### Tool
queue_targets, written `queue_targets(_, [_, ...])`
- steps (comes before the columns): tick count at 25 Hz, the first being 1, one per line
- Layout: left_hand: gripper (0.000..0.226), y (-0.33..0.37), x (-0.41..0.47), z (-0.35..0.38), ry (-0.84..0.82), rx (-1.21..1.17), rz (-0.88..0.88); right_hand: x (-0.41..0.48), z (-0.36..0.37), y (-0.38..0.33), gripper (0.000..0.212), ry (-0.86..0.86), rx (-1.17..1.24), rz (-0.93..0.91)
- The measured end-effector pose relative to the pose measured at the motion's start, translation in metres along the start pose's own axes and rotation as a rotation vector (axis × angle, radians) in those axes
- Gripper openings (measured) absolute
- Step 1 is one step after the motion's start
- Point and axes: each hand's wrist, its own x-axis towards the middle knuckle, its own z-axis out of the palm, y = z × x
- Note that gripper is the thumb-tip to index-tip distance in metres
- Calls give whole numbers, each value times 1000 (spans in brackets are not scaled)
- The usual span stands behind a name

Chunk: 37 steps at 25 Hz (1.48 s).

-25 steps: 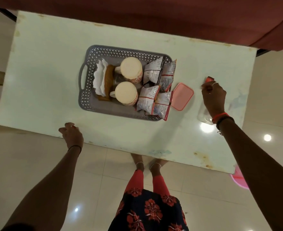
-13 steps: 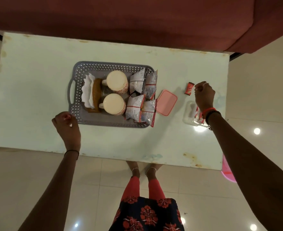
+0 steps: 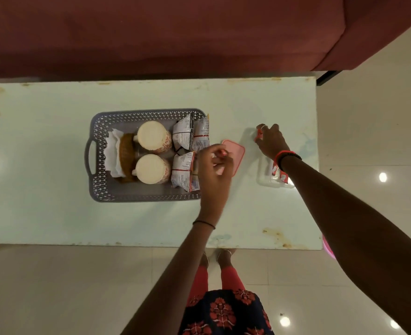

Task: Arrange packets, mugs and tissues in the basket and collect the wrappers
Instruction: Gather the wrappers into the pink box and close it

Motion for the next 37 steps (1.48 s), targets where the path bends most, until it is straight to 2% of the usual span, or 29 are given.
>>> queue_targets(6, [16,-14,-11,50,-158,16,-67,9,6,8,29,95,-22,-81])
queue_targets(9, [18,-22,-8,66,-191,45,-110,16,5,13,32,78,54,-91])
queue_targets(11, [20,-24,-7,78,-198,52,-160,21,-3,16,30,101,214,-29])
queue_targets(16, [25,-26,-6,109,-266,85,-336,6,-38,35,7,280,664,196])
queue_targets(19, [28,-31,-7,126,-324,123,-466,-19,-47,60,9,389,855,319])
queue_targets(21, [34,-35,-7,136,-383,210,-523,-37,-49,76,20,420,936,368])
queue_targets(23, [39,-39,-6,142,-439,302,-547,-50,-47,89,35,403,914,401])
queue_targets(24, [41,-41,-5,143,-455,322,-550,-55,-44,93,36,390,886,409])
queue_targets(27, [37,-43,-3,142,-445,286,-548,-67,-35,98,20,384,806,428])
queue_targets(31, [31,-47,6,130,-287,318,-429,-81,-22,91,17,429,833,421])
queue_targets(34, [40,-59,17,112,-183,637,-230,-88,-12,84,24,438,784,359])
queue_targets(37, [63,-77,28,95,-218,1013,-223,-89,-2,82,18,375,836,334])
